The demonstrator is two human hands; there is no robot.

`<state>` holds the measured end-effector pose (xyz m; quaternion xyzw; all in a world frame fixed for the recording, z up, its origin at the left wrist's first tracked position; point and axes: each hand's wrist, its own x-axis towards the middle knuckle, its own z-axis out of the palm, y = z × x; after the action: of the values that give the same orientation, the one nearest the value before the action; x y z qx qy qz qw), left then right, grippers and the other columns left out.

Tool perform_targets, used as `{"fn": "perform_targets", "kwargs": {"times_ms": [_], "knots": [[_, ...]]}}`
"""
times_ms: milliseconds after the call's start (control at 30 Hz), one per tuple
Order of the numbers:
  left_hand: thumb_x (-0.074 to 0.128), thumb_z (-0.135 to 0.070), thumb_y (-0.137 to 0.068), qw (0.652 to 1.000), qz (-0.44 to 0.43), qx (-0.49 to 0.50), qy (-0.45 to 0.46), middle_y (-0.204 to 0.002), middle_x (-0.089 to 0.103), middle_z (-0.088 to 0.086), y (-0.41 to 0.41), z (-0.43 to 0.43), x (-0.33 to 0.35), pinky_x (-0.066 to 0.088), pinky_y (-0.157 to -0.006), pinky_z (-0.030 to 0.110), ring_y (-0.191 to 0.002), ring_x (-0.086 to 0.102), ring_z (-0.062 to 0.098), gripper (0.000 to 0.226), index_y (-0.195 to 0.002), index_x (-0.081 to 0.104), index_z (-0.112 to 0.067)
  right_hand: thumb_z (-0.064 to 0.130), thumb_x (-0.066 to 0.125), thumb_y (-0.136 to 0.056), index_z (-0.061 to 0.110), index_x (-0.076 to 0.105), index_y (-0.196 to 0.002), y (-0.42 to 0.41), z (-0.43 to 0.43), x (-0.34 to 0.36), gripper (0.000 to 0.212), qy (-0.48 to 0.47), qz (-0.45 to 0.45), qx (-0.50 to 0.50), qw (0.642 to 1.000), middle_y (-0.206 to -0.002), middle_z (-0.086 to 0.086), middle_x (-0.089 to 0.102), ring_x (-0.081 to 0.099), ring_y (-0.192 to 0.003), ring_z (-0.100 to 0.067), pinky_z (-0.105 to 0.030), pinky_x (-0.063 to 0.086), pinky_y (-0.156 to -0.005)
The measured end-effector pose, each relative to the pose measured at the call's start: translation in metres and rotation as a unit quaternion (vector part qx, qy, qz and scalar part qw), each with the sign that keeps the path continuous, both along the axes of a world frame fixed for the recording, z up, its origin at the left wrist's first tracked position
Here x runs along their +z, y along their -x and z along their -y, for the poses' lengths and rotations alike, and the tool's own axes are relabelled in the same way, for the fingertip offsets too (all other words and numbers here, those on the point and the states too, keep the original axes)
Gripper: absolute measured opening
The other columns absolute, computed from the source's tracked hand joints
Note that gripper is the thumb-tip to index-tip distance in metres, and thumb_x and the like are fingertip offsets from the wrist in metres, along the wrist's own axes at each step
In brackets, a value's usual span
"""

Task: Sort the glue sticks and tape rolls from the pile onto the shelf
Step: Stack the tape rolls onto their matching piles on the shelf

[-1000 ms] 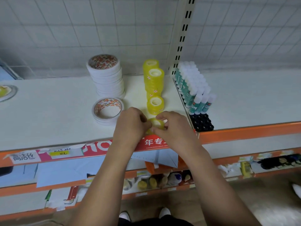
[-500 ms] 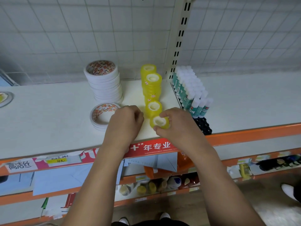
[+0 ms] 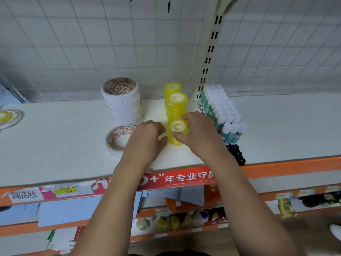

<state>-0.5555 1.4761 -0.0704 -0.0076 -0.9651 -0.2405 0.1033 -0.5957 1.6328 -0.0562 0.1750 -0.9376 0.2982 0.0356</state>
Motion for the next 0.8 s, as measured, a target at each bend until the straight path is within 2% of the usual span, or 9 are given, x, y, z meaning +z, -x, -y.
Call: {"fn": "perform_targets", "kwargs": {"times_ms": [200, 433, 567, 700, 800], "knots": [[0.072, -0.025, -0.082, 1.0, 0.006, -0.004, -0.008, -0.103, 0.069, 0.003, 0.008, -0.002, 0.001, 0.049, -0.08, 0.035, -0.092, 0.061, 0.024, 0.038, -0.117, 0.066, -0.012, 0.035, 0.084, -0.071, 0.014, 0.059, -0.119, -0.005, -0.007, -0.003, 0.058, 0.052, 0.027, 0.005, 0.998, -0.109, -0.002, 0.058, 0.057, -0.097, -0.019, -0.037, 0.048, -0.084], [0.073, -0.024, -0.082, 0.999, 0.032, -0.007, -0.008, -0.098, 0.071, 0.0, 0.013, -0.006, 0.005, 0.05, -0.081, 0.037, -0.089, 0.062, 0.022, 0.028, -0.107, 0.07, -0.012, 0.025, 0.081, -0.077, 0.018, 0.067, -0.114, -0.001, -0.015, -0.004, 0.041, 0.073, 0.087, 0.024, 0.993, -0.103, 0.002, 0.071, 0.065, -0.092, -0.015, -0.038, 0.053, -0.086], [0.074, -0.025, -0.081, 0.999, 0.044, -0.007, -0.022, -0.096, 0.07, -0.001, 0.014, -0.009, 0.006, 0.05, -0.08, 0.036, -0.087, 0.062, 0.019, 0.03, -0.109, 0.069, -0.013, 0.019, 0.082, -0.075, 0.021, 0.068, -0.11, 0.0, -0.018, -0.004, 0.038, 0.094, 0.103, 0.018, 0.99, -0.084, 0.018, 0.063, 0.065, -0.083, -0.008, -0.035, 0.055, -0.083], [0.073, -0.024, -0.083, 0.999, 0.048, 0.004, -0.022, -0.097, 0.071, 0.0, 0.013, -0.011, 0.005, 0.05, -0.081, 0.036, -0.087, 0.062, 0.021, 0.03, -0.11, 0.069, -0.012, 0.02, 0.081, -0.075, 0.02, 0.067, -0.112, 0.0, -0.02, -0.007, 0.039, 0.1, 0.1, 0.022, 0.99, -0.097, 0.005, 0.069, 0.066, -0.087, -0.014, -0.039, 0.055, -0.084], [0.072, -0.023, -0.084, 0.999, 0.046, 0.017, -0.012, -0.103, 0.07, 0.002, 0.009, -0.015, 0.004, 0.049, -0.085, 0.037, -0.093, 0.062, 0.023, 0.032, -0.112, 0.068, -0.01, 0.025, 0.08, -0.077, 0.018, 0.063, -0.118, -0.003, -0.02, -0.009, 0.046, 0.052, 0.08, 0.028, 0.995, -0.109, -0.002, 0.065, 0.062, -0.094, -0.019, -0.038, 0.051, -0.084]]}}
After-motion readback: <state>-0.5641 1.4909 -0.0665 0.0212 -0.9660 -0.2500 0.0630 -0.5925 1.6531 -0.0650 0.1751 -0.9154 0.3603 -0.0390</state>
